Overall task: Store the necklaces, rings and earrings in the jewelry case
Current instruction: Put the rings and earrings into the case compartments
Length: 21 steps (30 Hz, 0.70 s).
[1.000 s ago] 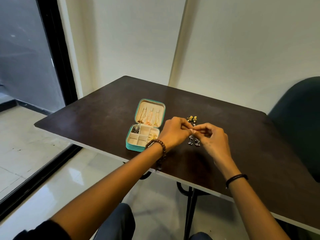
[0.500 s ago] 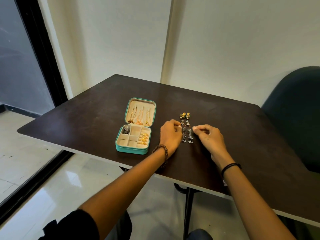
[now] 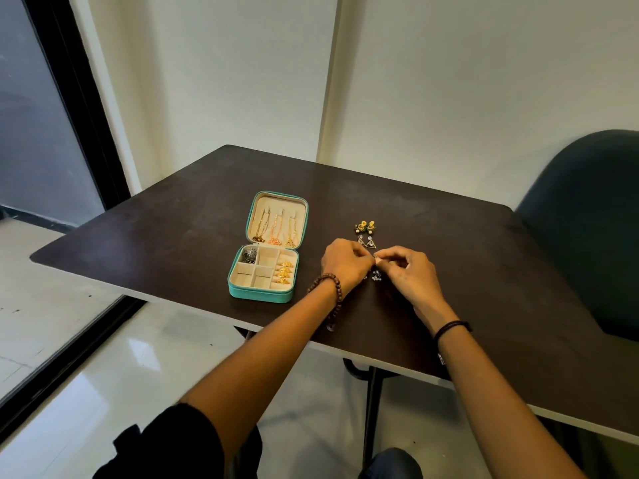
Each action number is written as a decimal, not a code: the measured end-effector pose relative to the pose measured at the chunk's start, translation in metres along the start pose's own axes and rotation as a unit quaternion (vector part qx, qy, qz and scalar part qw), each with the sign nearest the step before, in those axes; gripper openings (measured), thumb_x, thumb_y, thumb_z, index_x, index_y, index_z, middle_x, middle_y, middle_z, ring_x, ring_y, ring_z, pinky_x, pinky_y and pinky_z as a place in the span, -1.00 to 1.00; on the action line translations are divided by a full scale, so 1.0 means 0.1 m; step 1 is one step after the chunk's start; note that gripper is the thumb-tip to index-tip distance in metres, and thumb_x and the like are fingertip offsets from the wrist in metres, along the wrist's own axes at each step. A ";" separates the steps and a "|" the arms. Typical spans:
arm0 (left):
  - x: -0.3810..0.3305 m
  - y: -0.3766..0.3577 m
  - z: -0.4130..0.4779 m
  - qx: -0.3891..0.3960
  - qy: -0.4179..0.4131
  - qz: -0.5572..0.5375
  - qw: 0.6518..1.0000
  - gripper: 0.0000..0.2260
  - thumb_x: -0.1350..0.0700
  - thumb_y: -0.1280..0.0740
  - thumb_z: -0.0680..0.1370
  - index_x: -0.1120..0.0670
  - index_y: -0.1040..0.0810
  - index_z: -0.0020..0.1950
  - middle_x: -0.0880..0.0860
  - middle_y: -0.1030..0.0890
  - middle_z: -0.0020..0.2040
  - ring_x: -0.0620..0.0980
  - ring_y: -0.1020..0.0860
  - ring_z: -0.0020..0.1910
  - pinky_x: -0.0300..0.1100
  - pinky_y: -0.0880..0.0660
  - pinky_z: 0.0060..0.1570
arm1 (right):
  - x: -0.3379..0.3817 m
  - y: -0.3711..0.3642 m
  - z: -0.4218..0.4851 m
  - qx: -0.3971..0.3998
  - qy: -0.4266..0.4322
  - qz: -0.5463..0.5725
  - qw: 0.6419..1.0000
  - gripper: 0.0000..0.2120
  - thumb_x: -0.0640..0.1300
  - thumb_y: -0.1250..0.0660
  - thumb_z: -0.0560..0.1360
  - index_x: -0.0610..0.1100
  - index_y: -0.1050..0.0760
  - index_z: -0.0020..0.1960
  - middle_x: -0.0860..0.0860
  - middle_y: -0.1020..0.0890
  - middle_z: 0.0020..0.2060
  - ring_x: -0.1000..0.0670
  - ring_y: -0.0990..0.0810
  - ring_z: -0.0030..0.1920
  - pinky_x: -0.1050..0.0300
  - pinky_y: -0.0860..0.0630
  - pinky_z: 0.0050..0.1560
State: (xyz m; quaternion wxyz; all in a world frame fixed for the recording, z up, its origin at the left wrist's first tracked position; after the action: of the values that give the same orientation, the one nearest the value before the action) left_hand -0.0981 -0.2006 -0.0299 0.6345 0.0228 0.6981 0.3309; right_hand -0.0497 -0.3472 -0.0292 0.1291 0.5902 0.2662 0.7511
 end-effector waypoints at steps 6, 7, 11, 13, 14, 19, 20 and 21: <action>0.04 0.02 -0.09 0.033 -0.016 -0.065 0.997 -0.90 0.12 -0.45 0.51 0.04 -0.71 0.02 -0.02 -0.68 -0.04 -0.11 -0.60 0.00 -0.17 -0.55 0.12 | 0.03 0.03 -0.14 0.008 -0.008 0.051 0.999 -0.88 -0.16 -0.44 0.54 -0.04 -0.69 0.06 0.11 -0.69 -0.07 0.19 -0.61 -0.04 0.37 -0.43 -0.14; 0.04 0.04 -0.10 0.034 -0.021 -0.078 0.996 -0.89 0.13 -0.46 0.51 0.04 -0.71 0.02 -0.01 -0.68 -0.02 -0.11 -0.60 0.02 -0.18 -0.54 0.14 | 0.03 0.04 -0.16 0.008 -0.012 0.066 0.998 -0.88 -0.17 -0.44 0.54 -0.04 -0.69 0.05 0.09 -0.70 -0.07 0.16 -0.63 -0.03 0.36 -0.44 -0.14; 0.02 0.14 -0.24 0.015 -0.058 -0.079 0.995 -0.87 0.15 -0.42 0.55 0.08 -0.68 0.08 0.01 -0.68 -0.03 -0.19 -0.58 -0.09 -0.27 -0.53 0.08 | 0.05 0.05 -0.26 0.010 -0.034 0.125 0.991 -0.90 -0.15 -0.45 0.54 -0.03 -0.68 0.04 0.04 -0.72 -0.07 0.11 -0.66 0.02 0.30 -0.48 -0.08; -0.01 0.18 -0.29 0.006 -0.077 -0.079 0.994 -0.87 0.14 -0.41 0.55 0.09 -0.66 0.09 0.01 -0.68 -0.06 -0.21 -0.58 -0.14 -0.30 -0.54 0.04 | 0.10 0.06 -0.32 0.011 -0.031 0.137 0.990 -0.89 -0.14 -0.45 0.54 -0.04 -0.68 0.06 0.04 -0.73 -0.07 0.10 -0.67 0.02 0.30 -0.48 -0.09; -0.04 0.21 -0.32 0.003 -0.089 -0.078 0.993 -0.87 0.13 -0.41 0.55 0.09 -0.66 0.08 0.00 -0.68 -0.08 -0.22 -0.58 -0.14 -0.32 -0.55 0.00 | 0.14 0.06 -0.34 0.012 -0.024 0.140 0.990 -0.88 -0.13 -0.45 0.54 -0.05 -0.67 0.08 0.03 -0.73 -0.07 0.10 -0.68 0.01 0.32 -0.48 -0.11; -0.26 0.44 -0.40 -0.009 -0.142 -0.086 0.986 -0.84 0.07 -0.46 0.51 0.09 -0.66 0.05 -0.02 -0.69 -0.13 -0.23 -0.62 -0.19 -0.47 -0.50 -0.22 | 0.44 0.11 -0.40 0.009 0.026 0.143 0.989 -0.86 -0.10 -0.46 0.53 -0.05 -0.67 0.08 0.05 -0.73 -0.06 0.13 -0.68 -0.02 0.30 -0.51 -0.10; -0.30 0.51 -0.41 -0.010 -0.148 -0.089 0.985 -0.84 0.08 -0.46 0.51 0.09 -0.66 0.05 -0.03 -0.69 -0.14 -0.24 -0.62 -0.20 -0.49 -0.49 -0.26 | 0.52 0.12 -0.39 0.008 0.037 0.144 0.989 -0.86 -0.10 -0.46 0.52 -0.06 -0.67 0.07 0.05 -0.73 -0.07 0.13 -0.68 -0.03 0.32 -0.52 -0.12; -0.33 0.58 -0.41 -0.008 -0.152 -0.090 0.984 -0.84 0.09 -0.46 0.51 0.10 -0.66 0.05 -0.03 -0.68 -0.15 -0.23 -0.62 -0.20 -0.50 -0.49 -0.28 | 0.59 0.14 -0.39 0.008 0.045 0.148 0.988 -0.87 -0.11 -0.47 0.52 -0.07 -0.67 0.06 0.05 -0.73 -0.08 0.15 -0.69 -0.04 0.35 -0.52 -0.15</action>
State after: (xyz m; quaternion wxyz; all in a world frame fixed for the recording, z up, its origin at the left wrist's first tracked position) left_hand -0.1510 -0.1883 0.0261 0.7608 0.0045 0.5899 0.2705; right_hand -0.1009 -0.3377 0.0207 0.0001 0.5896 0.1877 0.7856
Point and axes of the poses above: each hand's wrist, its own z-axis towards the middle knuckle, its own y-axis out of the back of the hand, x = y × z, the point moved 8 cm from there along z, towards the middle knuckle
